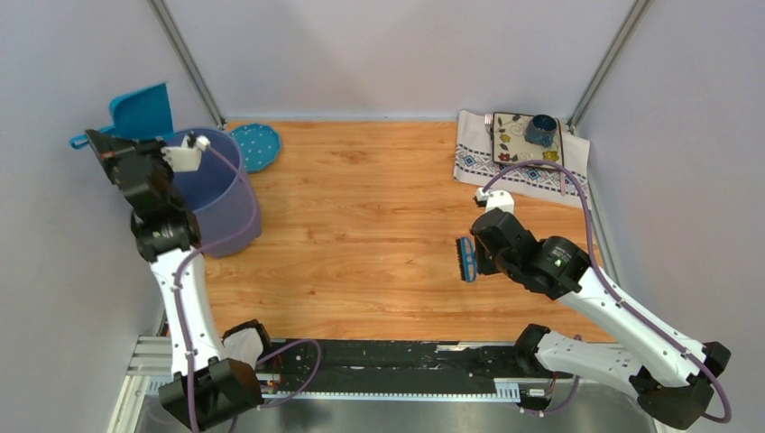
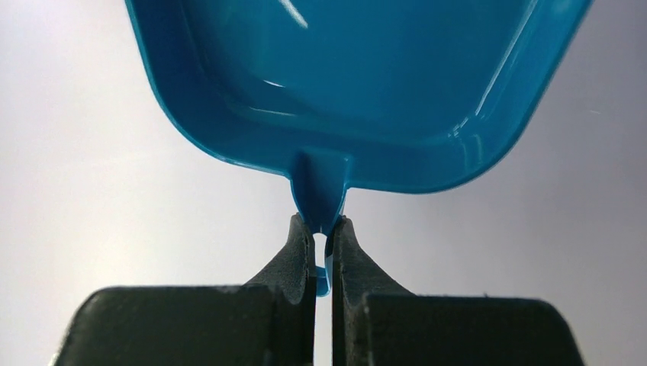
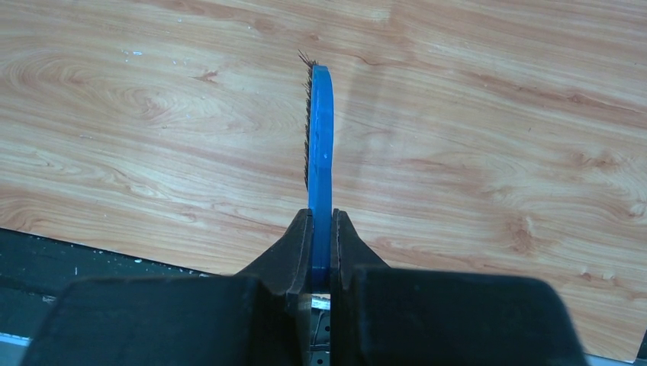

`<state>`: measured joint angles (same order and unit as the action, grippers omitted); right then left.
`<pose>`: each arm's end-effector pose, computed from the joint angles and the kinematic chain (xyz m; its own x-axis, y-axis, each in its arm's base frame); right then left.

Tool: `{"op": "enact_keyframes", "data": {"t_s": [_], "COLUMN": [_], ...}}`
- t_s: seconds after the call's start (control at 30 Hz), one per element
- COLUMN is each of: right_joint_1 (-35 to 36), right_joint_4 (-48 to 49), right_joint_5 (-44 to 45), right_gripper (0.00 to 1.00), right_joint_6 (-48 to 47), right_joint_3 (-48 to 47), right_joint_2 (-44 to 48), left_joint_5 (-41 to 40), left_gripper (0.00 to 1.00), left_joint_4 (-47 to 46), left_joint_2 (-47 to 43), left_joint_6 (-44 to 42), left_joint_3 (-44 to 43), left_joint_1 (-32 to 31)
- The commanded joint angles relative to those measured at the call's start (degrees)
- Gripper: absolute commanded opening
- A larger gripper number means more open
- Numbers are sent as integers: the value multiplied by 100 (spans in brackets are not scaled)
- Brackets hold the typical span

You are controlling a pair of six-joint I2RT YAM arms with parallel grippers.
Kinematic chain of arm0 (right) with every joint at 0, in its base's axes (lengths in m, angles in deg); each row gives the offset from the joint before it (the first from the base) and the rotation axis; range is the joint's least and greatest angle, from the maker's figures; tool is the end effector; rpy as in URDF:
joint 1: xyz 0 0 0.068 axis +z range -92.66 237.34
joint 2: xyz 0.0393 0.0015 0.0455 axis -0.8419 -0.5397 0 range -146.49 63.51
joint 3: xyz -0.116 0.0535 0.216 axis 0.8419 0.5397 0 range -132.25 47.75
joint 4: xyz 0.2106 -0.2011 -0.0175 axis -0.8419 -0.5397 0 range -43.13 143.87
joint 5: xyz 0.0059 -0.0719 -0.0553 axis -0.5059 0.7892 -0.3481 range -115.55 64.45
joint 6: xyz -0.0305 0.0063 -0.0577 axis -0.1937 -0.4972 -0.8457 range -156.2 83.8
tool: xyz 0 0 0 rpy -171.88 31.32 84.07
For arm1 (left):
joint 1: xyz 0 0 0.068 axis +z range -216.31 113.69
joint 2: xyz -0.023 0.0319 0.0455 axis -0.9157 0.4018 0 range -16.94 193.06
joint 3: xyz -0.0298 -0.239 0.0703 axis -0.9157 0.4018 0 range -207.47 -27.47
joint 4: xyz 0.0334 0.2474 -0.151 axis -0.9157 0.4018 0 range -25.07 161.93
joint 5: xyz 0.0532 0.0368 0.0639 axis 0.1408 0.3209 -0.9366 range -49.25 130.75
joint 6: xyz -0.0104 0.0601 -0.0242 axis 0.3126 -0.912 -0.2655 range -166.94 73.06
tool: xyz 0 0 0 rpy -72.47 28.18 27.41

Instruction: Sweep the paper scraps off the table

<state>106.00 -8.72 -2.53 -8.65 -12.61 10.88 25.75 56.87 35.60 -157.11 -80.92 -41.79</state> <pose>0.1538 0.1443 0.3027 -0.7297 -0.1849 -0.6583 -0.2309 0.9728 -0.0173 0.2416 0.1249 0.3888 -0.6434 0.7032 0.3027 0.0852 -0.3271 0.9411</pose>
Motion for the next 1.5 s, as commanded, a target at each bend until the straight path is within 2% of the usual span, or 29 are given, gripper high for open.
{"op": "enact_keyframes", "data": {"t_s": [0.0, 0.1, 0.13, 0.2, 0.23, 0.3, 0.33, 0.37, 0.4, 0.43, 0.5, 0.53, 0.6, 0.63, 0.73, 0.83, 0.93, 1.1, 1.33, 1.47], "right_joint_1": [-6, -6, -6, -15, -6, -6, -15, -6, -15, -6, -6, -15, -6, -15, -15, -15, -6, -6, 3, -6], "right_joint_4": [308, 405, 431, 502, 519, 528, 537, 537, 546, 537, 572, 598, 669, 686, 792, 862, 854, 853, 862, 880], "right_joint_5": [-44, -175, -202, -272, -307, -342, -343, -343, -343, -343, -316, -308, -334, -325, -334, -290, -237, -211, -334, -413], "right_gripper": [0, 0, 0, 0, 0, 0, 0, 0, 0, 0, 0, 0, 0, 0, 0, 0, 0, 0, 0, 0], "right_joint_6": [-110, -154, -162, -162, -162, -162, -154, -145, -119, -110, -66, -40, 13, 66, 127, 128, 58, 49, 84, 66], "right_joint_3": [-108, -117, -99, -99, -99, -99, -108, -116, -134, -134, -169, -169, -178, -169, -82, -3, -11, -37, -11, -29], "right_joint_2": [120, 199, 234, 287, 340, 384, 419, 437, 454, 463, 498, 516, 577, 595, 744, 841, 868, 797, 674, 622], "left_joint_5": [277, 1287, 1855, 2421, 3006, 3659, 4420, 4758, 4987, 5199, 5210, 5175, 5131, 4991, 4291, 3648, 3016, 2100, 1545, 1518], "left_gripper": [0, 0, 0, 0, 0, 0, 0, 0, 0, 0, 0, 0, 0, 0, 0, 0, 0, 0, 0, 0], "left_joint_4": [3240, 5368, 5637, 6329, 6551, 7269, 7535, 7799, 8228, 8424, 8627, 8619, 8436, 8339, 7934, 7469, 7073, 5994, 4779, 4339], "left_joint_2": [649, 1231, 1303, 1408, 1452, 1531, 1549, 1576, 1619, 1646, 1594, 1550, 1445, 1427, 1435, 1575, 1830, 2129, 2077, 2103], "left_joint_6": [2805, 4199, 4475, 5115, 5320, 5777, 5892, 6110, 6226, 6314, 6709, 6797, 7113, 7219, 7457, 7598, 7651, 7738, 7844, 7809], "left_joint_3": [-3009, -4589, -4778, -5086, -5148, -5210, -5176, -5132, -4966, -4825, -4143, -3851, -2958, -2665, -1548, -581, 88, 782, 1319, 1644], "left_joint_1": [27, 27, 27, 27, 27, 18, 10, -60, -217, -689, -1288, -1935, -2432, -3086, -4055, -4620, -4920, -5044, -5062, -5062]}}
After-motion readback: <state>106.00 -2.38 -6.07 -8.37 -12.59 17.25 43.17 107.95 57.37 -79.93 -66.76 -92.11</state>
